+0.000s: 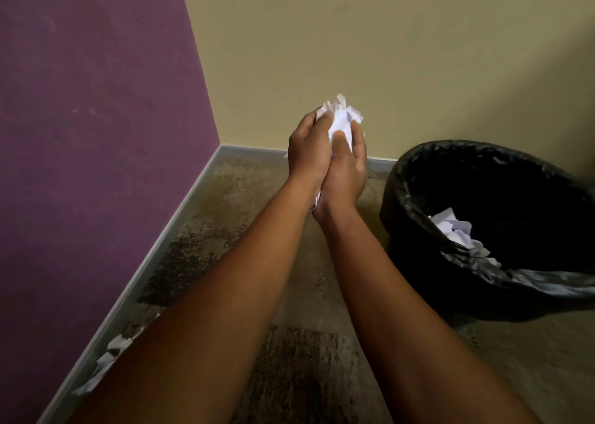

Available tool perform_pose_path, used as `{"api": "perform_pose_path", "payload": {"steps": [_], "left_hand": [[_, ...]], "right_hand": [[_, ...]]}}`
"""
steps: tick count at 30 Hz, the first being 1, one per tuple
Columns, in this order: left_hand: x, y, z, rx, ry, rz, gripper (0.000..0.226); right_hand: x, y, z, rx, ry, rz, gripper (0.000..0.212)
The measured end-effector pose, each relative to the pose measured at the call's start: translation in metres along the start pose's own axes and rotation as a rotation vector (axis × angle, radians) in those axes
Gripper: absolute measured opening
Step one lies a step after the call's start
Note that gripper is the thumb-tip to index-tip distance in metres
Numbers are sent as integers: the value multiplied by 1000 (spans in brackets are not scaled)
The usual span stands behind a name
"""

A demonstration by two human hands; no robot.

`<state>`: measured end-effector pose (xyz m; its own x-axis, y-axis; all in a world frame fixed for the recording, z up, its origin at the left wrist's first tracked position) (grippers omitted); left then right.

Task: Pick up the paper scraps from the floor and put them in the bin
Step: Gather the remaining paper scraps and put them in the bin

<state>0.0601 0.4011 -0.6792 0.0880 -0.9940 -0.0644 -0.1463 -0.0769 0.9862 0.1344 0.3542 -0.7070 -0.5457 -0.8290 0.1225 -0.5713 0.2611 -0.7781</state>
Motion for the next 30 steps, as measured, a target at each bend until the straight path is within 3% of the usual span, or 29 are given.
{"api": "perform_pose_path", "payload": {"steps": [11,23,30], "left_hand": [[13,25,-110,95,-233,70,18],[49,-8,-197,36,-427,238,32],[51,-28,-194,-1,-372,273,32]], "right_hand": [[-22,-93,40,-73,159,147,33],[-43,-138,120,22,397,268,34],[-42,-141,142,158,556,286,54]]}}
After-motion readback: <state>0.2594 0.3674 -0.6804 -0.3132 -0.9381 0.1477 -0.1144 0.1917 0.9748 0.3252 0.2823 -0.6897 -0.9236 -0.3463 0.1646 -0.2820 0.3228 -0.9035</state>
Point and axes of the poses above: each hand's wrist, its own x-axis away from the middle knuckle, its own z-axis out of the back of the hand, y = z × x, the point moved 8 cm from there along -x, towards the middle knuckle, and after that the axes turned 3 degrees about -x, right-handed, at the moved point
